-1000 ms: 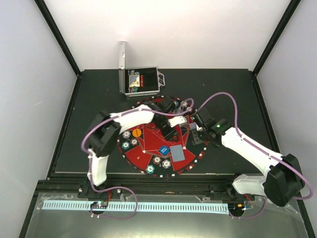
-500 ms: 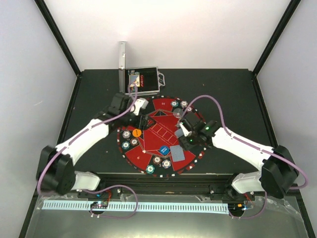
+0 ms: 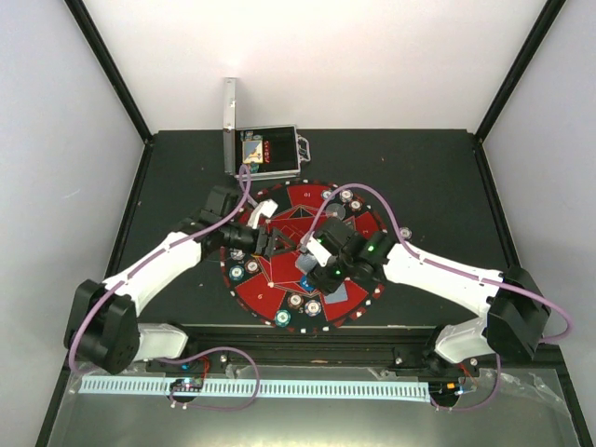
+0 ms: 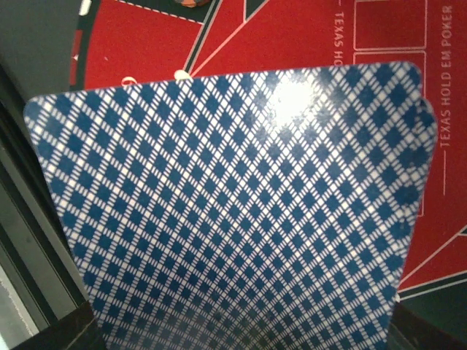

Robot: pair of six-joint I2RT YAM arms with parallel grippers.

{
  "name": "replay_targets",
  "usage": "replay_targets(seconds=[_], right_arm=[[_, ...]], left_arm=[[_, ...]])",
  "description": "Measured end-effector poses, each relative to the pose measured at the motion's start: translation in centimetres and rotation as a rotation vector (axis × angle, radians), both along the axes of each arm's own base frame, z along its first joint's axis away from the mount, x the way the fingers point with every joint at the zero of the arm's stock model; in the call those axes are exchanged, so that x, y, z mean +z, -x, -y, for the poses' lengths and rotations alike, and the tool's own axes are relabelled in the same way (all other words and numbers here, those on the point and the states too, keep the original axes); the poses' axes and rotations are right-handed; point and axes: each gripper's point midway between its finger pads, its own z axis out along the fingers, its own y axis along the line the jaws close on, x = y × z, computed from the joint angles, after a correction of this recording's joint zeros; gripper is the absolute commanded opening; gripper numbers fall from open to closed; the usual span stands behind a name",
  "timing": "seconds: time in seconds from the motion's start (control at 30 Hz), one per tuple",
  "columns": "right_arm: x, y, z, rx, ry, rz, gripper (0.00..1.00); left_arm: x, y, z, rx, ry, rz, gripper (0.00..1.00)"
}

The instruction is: Distribute texas hold em gaming equipment

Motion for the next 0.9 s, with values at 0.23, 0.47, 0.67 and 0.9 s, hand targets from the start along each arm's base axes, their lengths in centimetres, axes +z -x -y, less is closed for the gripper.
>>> replay_targets(seconds=[0.23, 0.47, 0.67, 0.9], right_arm=[[0.4, 0.8, -0.9, 0.036, -0.019, -0.002, 0.6], [0.4, 1.2, -1.1, 0.05, -0.019, -0.002, 0.6], [0.4, 1.3, -1.1, 0.051, -0.019, -0.002, 0.6], [0.4, 1.2, -1.1, 0.05, -0.018, 0.0, 0.6]], left_arm=[[-2.3, 0.7, 1.3, -0.048, 0.009, -0.116, 0.75], [-4.0, 1.5, 2.9, -0.106, -0.012, -0.176, 0.74], [-3.9, 1.6, 3.8, -0.142, -0.023, -0.164, 0.73], [-4.3, 2.2, 3.4, -0.165, -0.048, -0.168, 0.72]])
